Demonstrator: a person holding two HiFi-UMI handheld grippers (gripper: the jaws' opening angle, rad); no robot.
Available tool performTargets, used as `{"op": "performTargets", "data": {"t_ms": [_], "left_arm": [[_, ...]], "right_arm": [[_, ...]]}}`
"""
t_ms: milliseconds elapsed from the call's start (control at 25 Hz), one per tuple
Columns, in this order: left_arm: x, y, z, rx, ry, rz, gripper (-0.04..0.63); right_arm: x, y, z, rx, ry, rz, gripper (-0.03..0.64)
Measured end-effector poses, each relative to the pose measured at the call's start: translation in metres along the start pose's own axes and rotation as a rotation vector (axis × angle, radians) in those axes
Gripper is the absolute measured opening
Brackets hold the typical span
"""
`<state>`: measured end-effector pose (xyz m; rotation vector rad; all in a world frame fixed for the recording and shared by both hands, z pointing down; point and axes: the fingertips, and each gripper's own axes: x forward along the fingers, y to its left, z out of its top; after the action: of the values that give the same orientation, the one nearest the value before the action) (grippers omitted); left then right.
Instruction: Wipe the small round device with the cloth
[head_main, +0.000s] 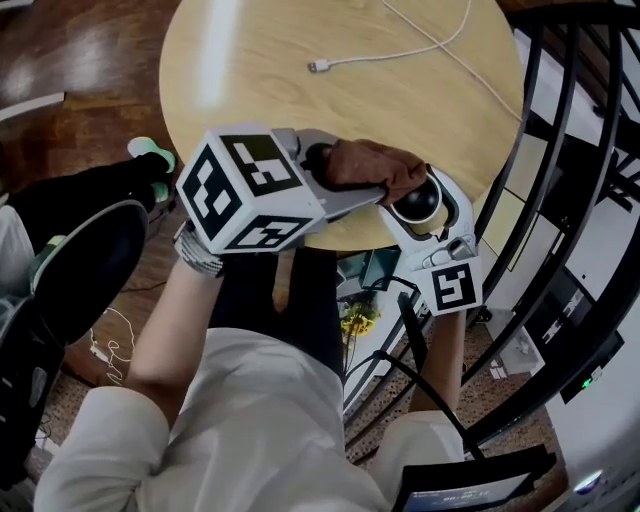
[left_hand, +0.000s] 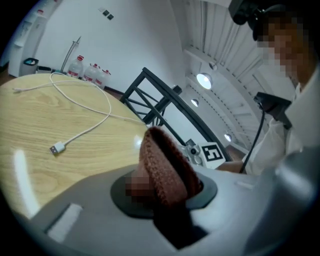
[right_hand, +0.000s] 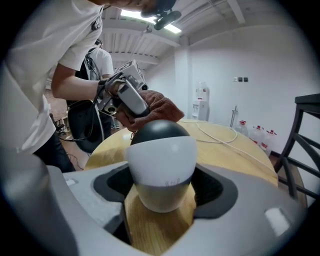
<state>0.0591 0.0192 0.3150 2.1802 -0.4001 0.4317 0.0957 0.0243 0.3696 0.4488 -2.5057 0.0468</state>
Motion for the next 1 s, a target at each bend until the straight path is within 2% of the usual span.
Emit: {"op": "performTargets", "data": {"t_ms": [160,360,440,600,760,1000], "left_arm": [[0.011,-0.01,0.008,0.032,0.032,-0.02,0.123],[0.034,-0.009,0.0,0.169,0.208,0.057,0.123],[0.038,-0.007,-0.003,0.178,0.239,0.062,0.123],[0.038,0.0,0.0,0.186,0.241,0.087,0.123],[0.042,0.006,-0.004,0.272,0.325,0.155,0.121],[0.048,0.022,-0.019,0.303,0.406,0.199,0.121]], "right_arm": [[0.002,-0.003,-0.003,0.102,-0.014,-0.111,0.356],[0.0,-0.006,-0.012,0.211,-0.007,-0.213,0.356],[0.001,-0.007,-0.013,0.232,0.005,-0.227,0.356],[-0.001,-0.008,-0.011,0.246,-0.002,-0.236,0.356],[-0.002,-0.009,-0.008,0.244,-0.012,-0.242,0.356],[-0.002,-0.007,-0.004,0.251,-0.023,-0.249,0.356]]}}
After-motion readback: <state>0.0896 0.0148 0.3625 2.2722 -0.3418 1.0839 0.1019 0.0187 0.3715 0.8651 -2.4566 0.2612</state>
